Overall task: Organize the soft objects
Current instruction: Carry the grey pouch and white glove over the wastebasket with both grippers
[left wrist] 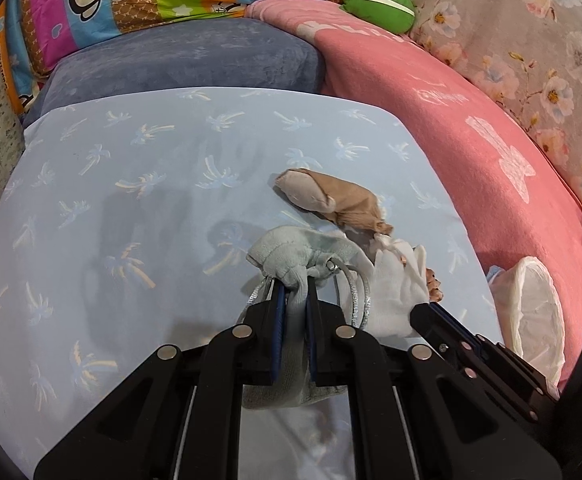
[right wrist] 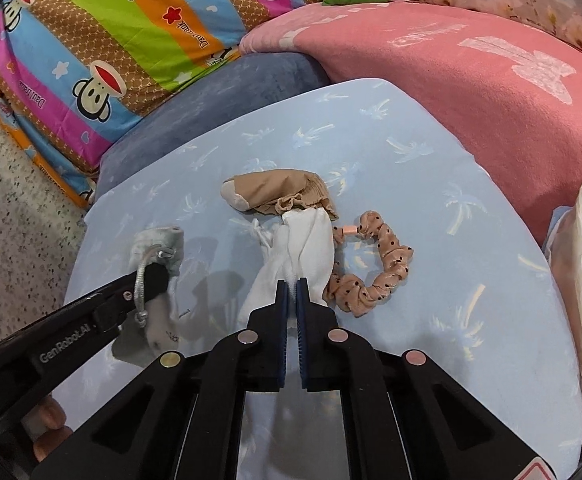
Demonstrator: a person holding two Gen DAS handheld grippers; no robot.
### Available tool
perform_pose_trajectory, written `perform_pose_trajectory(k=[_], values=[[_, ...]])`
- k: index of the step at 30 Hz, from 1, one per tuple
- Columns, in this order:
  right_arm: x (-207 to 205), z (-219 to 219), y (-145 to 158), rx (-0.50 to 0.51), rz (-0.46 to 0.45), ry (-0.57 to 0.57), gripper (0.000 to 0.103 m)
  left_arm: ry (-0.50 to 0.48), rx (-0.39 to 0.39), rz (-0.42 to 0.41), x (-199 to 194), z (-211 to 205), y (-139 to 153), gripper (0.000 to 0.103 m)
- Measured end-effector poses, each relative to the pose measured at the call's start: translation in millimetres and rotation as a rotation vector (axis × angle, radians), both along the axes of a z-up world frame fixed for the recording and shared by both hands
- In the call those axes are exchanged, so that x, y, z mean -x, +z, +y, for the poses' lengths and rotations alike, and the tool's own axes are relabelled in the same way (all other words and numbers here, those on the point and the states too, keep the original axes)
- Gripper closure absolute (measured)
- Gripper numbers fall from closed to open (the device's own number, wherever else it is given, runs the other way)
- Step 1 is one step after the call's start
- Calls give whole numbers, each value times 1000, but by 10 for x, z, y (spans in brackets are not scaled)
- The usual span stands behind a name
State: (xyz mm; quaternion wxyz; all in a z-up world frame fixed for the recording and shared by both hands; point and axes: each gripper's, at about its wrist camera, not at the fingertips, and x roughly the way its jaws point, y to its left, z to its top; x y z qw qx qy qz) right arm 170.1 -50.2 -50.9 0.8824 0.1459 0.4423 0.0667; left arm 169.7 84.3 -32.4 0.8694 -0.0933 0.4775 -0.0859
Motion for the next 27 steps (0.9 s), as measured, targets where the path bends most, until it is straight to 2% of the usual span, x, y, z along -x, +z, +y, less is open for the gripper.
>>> perform_pose_trajectory(k=[17, 27], values=[[691, -609, 779, -1, -177, -105, 99, -143, -34, -98, 423, -740, 413, 93], [995, -1206, 1021, -11, -233, -224, 99, -259, -64, -155, 557, -1288, 601, 93]])
